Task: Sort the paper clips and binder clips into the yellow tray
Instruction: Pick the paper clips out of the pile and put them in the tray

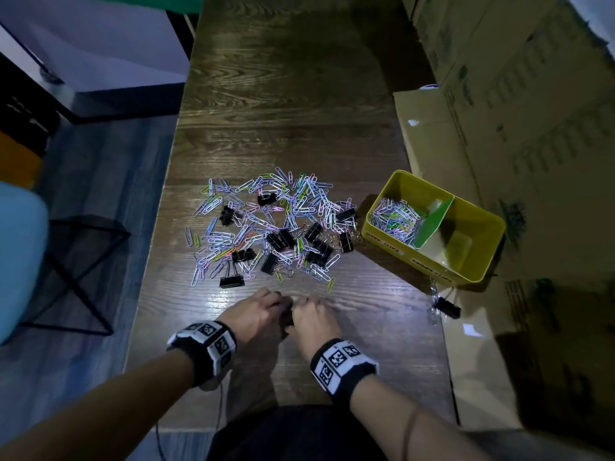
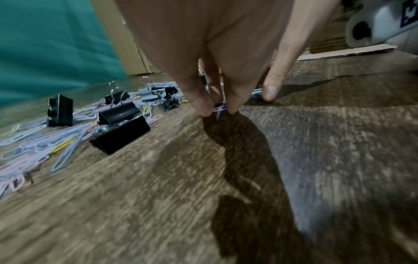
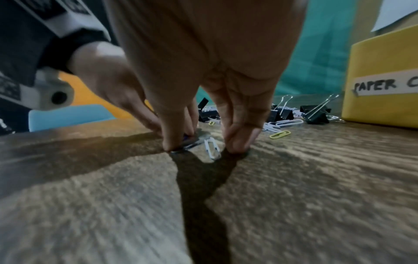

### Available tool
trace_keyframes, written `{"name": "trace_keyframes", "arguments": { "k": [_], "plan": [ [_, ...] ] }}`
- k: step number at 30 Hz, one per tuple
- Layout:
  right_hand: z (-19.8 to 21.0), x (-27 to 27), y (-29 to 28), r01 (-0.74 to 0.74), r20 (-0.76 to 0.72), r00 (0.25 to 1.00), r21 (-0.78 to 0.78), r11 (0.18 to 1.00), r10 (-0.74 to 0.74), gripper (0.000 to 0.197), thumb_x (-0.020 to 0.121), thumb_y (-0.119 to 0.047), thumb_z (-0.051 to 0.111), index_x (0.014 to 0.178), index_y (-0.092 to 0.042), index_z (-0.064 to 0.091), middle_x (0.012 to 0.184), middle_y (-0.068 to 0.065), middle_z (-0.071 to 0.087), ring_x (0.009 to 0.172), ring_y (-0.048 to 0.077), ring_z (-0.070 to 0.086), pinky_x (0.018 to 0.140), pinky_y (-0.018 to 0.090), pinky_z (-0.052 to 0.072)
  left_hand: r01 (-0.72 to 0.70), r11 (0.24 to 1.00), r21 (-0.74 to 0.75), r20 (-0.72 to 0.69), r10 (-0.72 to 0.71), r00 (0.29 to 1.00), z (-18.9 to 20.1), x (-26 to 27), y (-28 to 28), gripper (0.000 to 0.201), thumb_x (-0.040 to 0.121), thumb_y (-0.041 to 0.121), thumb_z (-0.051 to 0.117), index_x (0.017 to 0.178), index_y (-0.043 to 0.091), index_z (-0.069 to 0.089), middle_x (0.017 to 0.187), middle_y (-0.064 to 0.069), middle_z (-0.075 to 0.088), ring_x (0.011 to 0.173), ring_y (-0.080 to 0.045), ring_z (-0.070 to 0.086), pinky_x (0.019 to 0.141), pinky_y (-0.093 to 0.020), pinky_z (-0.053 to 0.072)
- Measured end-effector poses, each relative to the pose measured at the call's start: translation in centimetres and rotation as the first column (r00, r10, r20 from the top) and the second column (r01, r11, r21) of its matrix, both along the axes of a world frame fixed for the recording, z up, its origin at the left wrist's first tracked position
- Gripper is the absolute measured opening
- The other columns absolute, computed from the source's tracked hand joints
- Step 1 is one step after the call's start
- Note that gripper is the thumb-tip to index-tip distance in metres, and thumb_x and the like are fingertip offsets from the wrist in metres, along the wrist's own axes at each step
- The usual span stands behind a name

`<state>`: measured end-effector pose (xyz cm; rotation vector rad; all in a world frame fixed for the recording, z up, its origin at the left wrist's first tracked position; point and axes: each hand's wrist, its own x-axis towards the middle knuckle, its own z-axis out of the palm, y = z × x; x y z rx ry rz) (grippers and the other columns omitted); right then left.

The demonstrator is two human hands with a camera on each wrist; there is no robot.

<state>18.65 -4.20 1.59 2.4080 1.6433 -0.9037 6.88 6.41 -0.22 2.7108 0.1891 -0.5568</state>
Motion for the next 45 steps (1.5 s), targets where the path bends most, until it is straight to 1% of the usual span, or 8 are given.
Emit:
{"name": "trace_keyframes", "arguments": {
  "k": [10, 15, 21, 25, 32, 38, 41, 45],
  "plan": [
    [1.4, 0.4, 0.0, -0.169, -0.081, 0.982, 0.010, 0.986, 0.169, 0.028, 0.087, 0.008, 0.043, 0.111, 0.003, 0.058, 0.112, 0.023, 0.060, 0.106, 0.038, 0.059, 0.082, 0.043, 0.048, 0.055, 0.951, 0.303, -0.106, -0.024, 0.994, 0.9, 1.8, -1.4, 0.033, 0.037, 0.030, 0.088, 0.062, 0.016, 0.070, 0.062, 0.007, 0.064, 0.057, -0.009, 0.059, 0.053, -0.015, 0.046],
    [0.9, 0.3, 0.4, -0.138, -0.097, 0.985, 0.021, 0.990, 0.139, 0.026, 0.080, 0.007, 0.056, 0.105, 0.001, 0.061, 0.107, 0.022, 0.063, 0.103, 0.038, 0.060, 0.082, 0.041, 0.049, -0.066, 0.975, 0.213, -0.201, 0.110, 0.973, 1.2, 2.9, -1.9, 0.032, 0.095, 0.012, 0.042, 0.125, 0.002, 0.046, 0.122, -0.016, 0.054, 0.113, -0.028, 0.049, 0.093, -0.034, 0.040],
    [-0.1, 1.6, 0.2, 0.130, -0.218, 0.967, -0.025, 0.991, -0.132, 0.023, 0.085, -0.005, 0.052, 0.103, 0.000, 0.065, 0.101, 0.023, 0.064, 0.097, 0.036, 0.062, 0.076, 0.035, 0.049, -0.427, 0.904, 0.025, -0.132, 0.427, 0.895, 2.0, 3.9, -1.1, 0.020, 0.083, 0.013, 0.051, 0.099, 0.013, 0.064, 0.095, -0.008, 0.068, 0.086, -0.024, 0.061, 0.072, -0.025, 0.042],
    [-0.8, 4.3, -1.1, 0.511, -0.468, 0.768, 0.036, 0.859, -0.437, 0.015, 0.076, -0.014, 0.070, 0.088, -0.011, 0.077, 0.081, 0.008, 0.074, 0.065, 0.013, 0.059, 0.057, 0.023, 0.040, -0.668, 0.684, -0.291, -0.277, 0.609, 0.744, 2.8, 6.4, 1.7, 0.018, 0.079, 0.010, 0.062, 0.065, 0.021, 0.061, 0.066, 0.000, 0.064, 0.063, -0.017, 0.061, 0.061, -0.024, 0.049],
    [5.7, 12.1, -2.3, 0.864, -0.736, 0.420, 0.146, 0.481, -0.531, 0.024, 0.077, -0.003, 0.069, 0.064, -0.023, 0.074, 0.077, -0.011, 0.071, 0.071, 0.008, 0.060, 0.074, 0.032, 0.052, -0.566, 0.459, -0.685, -0.108, 0.704, 0.702, 8.0, 17.8, 3.9, 0.016, 0.084, 0.003, 0.061, 0.068, 0.006, 0.060, 0.054, -0.009, 0.058, 0.045, -0.018, 0.055, 0.051, -0.025, 0.048],
    [10.0, 20.3, -1.3, 0.835, -0.569, 0.548, 0.407, 0.370, -0.613, 0.013, 0.083, -0.015, 0.066, 0.091, -0.010, 0.075, 0.084, 0.001, 0.073, 0.079, 0.012, 0.067, 0.084, 0.034, 0.055, -0.520, 0.636, -0.570, 0.053, 0.660, 0.749, 9.9, 26.0, 2.4, 0.009, 0.082, 0.014, 0.064, 0.080, 0.013, 0.073, 0.070, -0.007, 0.071, 0.056, -0.013, 0.062, 0.062, -0.026, 0.052],
    [11.2, 22.9, -0.6, 0.711, -0.347, 0.692, 0.478, 0.516, -0.632, 0.022, 0.087, -0.017, 0.062, 0.104, -0.010, 0.073, 0.099, 0.011, 0.073, 0.097, 0.021, 0.066, 0.090, 0.025, 0.046, -0.469, 0.813, -0.347, 0.075, 0.522, 0.850, 9.8, 26.7, 1.7, 0.022, 0.086, 0.020, 0.059, 0.106, 0.019, 0.070, 0.103, -0.003, 0.071, 0.091, -0.016, 0.064, 0.081, -0.018, 0.044],
    [11.2, 24.8, 1.2, 0.493, -0.125, 0.870, 0.229, 0.839, -0.477, 0.029, 0.092, -0.024, 0.057, 0.118, -0.014, 0.065, 0.114, 0.015, 0.066, 0.100, 0.026, 0.061, 0.091, 0.026, 0.045, -0.518, 0.694, -0.500, 0.063, 0.626, 0.777, 8.8, 24.5, 1.6, 0.021, 0.089, 0.011, 0.056, 0.103, 0.017, 0.070, 0.100, -0.003, 0.071, 0.078, -0.012, 0.065, 0.079, -0.021, 0.050]
  ]
}}
